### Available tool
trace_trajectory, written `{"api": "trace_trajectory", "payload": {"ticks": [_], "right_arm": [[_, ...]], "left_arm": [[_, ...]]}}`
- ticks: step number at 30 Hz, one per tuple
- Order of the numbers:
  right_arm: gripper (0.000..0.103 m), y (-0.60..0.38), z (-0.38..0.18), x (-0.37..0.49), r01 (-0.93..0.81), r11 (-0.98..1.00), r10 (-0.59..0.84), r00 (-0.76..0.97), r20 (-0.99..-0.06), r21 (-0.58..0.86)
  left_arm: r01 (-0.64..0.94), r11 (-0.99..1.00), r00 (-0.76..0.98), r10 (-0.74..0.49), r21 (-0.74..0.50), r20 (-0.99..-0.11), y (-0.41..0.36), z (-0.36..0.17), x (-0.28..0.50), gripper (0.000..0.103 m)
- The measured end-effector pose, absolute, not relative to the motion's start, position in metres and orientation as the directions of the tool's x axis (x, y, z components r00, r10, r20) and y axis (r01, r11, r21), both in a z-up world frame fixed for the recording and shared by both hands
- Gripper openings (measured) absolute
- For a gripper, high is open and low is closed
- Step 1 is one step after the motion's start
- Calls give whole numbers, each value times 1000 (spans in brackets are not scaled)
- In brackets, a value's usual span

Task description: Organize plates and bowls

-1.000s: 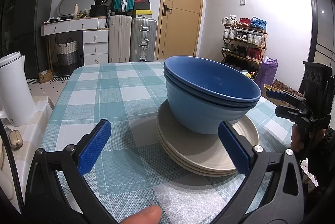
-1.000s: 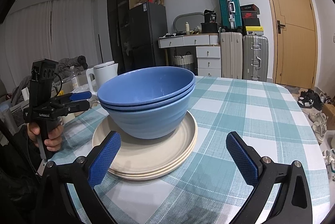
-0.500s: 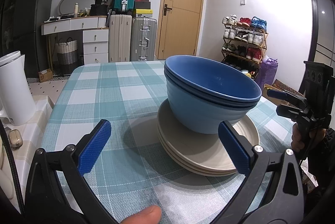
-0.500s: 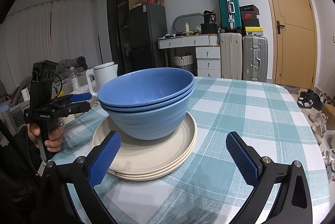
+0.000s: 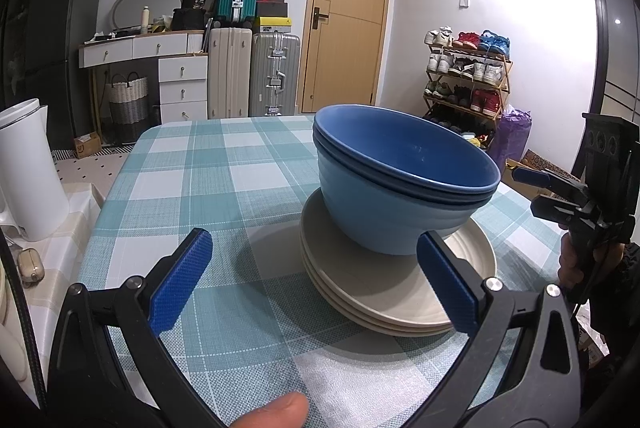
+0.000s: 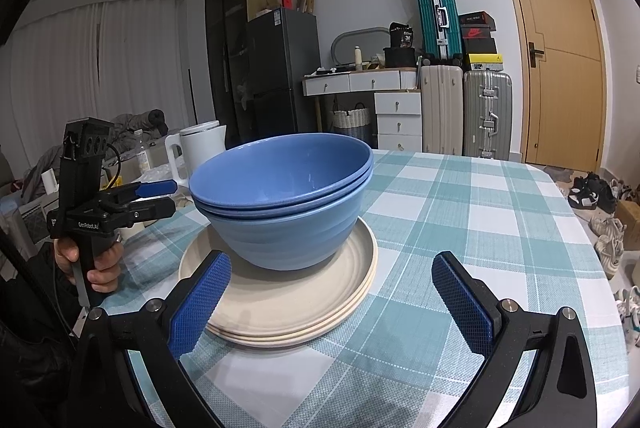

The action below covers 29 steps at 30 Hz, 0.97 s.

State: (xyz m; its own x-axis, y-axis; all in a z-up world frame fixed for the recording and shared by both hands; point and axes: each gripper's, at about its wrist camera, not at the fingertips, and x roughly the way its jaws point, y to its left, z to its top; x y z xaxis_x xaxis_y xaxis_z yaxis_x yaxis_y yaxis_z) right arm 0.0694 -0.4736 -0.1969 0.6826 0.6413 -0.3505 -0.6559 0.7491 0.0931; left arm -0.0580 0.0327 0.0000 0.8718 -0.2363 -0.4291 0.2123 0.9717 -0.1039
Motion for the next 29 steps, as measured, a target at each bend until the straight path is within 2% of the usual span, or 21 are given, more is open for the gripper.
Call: {"api": "trace_trajectory", "payload": {"ticks": [29], "right_arm": [[102,-472,-190,66,-665,742,650,686,-328,79]], "left_arm": [[212,971,870,-237,-108,-433,32,-2,-57,102]]}}
